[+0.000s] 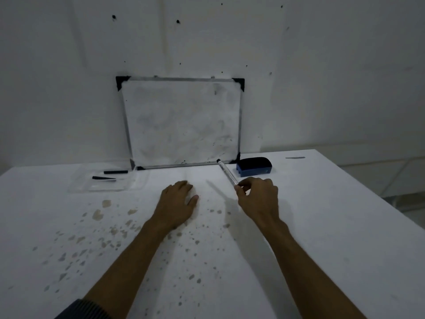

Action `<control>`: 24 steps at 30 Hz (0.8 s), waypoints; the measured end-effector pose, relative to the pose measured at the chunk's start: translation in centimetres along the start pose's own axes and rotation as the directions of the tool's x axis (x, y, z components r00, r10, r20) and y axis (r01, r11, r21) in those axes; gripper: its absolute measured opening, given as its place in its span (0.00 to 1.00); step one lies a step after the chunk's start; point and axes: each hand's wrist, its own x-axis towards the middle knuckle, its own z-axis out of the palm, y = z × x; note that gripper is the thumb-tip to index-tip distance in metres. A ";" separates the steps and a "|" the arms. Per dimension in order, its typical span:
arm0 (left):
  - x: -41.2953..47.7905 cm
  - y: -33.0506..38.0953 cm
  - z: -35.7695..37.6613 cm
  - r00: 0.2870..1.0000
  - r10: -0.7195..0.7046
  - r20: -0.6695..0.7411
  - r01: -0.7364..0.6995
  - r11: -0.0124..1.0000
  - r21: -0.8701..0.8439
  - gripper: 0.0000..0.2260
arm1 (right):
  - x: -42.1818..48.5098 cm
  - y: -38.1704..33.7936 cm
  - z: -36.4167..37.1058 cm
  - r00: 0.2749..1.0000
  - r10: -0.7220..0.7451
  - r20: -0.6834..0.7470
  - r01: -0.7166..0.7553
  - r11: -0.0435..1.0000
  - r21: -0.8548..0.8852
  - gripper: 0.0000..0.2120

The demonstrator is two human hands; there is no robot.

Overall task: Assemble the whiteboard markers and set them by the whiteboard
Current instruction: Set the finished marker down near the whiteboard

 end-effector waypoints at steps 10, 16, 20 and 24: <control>0.9 -1.0 1.2 0.998 0.029 -0.053 -0.030 0.999 -0.012 0.21 | 3.1 -0.9 6.3 0.997 -0.036 -0.074 0.016 0.966 -0.257 0.09; 1.1 -1.3 1.7 0.997 0.020 -0.069 -0.021 1.000 -0.016 0.21 | 2.4 -0.8 6.1 0.994 0.037 -0.105 -0.062 0.969 -0.239 0.18; 1.1 -1.1 1.7 0.997 0.017 -0.071 -0.018 1.000 -0.017 0.21 | 2.5 -1.1 6.1 0.992 0.129 -0.011 -0.129 0.980 -0.150 0.19; 1.0 -1.0 1.6 0.997 0.022 -0.077 -0.023 1.000 -0.009 0.20 | 2.8 -1.6 6.5 0.992 0.119 0.039 -0.116 0.990 -0.075 0.16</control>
